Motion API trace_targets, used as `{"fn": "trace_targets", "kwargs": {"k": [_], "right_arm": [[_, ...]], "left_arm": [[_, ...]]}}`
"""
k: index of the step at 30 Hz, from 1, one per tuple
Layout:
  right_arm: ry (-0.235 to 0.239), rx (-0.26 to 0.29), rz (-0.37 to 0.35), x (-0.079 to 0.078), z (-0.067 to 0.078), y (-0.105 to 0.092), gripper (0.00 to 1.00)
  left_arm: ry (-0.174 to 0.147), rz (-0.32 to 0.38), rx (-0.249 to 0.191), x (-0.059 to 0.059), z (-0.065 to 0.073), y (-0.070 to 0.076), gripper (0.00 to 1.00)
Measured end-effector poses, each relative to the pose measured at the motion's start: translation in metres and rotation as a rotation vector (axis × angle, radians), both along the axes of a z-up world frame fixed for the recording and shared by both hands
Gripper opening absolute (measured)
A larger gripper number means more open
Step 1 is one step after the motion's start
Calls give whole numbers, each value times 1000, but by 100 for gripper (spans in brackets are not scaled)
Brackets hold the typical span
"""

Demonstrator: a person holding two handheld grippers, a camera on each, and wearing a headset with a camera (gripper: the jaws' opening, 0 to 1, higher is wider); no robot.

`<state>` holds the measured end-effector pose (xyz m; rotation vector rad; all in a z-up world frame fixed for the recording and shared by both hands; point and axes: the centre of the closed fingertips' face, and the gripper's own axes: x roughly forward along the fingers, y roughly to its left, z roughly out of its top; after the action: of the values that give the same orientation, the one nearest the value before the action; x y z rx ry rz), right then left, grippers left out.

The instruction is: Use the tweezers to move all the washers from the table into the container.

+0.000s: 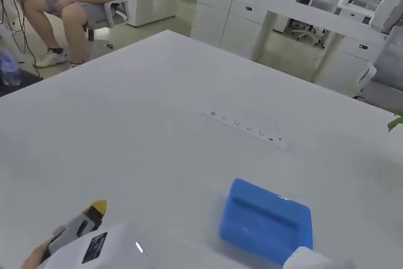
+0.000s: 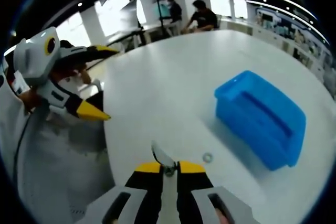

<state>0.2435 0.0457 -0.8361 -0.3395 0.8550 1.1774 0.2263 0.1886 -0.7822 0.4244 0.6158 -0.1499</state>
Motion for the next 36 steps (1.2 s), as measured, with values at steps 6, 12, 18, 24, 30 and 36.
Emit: {"fn": "trace_targets", "kwargs": {"k": [6, 12, 18, 24, 30, 36], "right_arm": [[7, -4, -9, 2, 0, -1, 5], [2, -24, 5, 2, 0, 1, 5], [4, -21, 0, 3, 6, -1, 5], [-21, -8, -13, 13, 22, -4, 5], [-55, 15, -45, 31, 41, -7, 5], [-92, 40, -83, 54, 59, -7, 5]], "left_arm": [[3, -3, 2, 0, 0, 0, 96], [4, 0, 1, -1, -1, 0, 96], [3, -10, -12, -1, 0, -3, 96], [1, -11, -16, -1, 1, -3, 96], [5, -14, -12, -1, 0, -3, 96], [8, -13, -17, -1, 0, -3, 96]]}}
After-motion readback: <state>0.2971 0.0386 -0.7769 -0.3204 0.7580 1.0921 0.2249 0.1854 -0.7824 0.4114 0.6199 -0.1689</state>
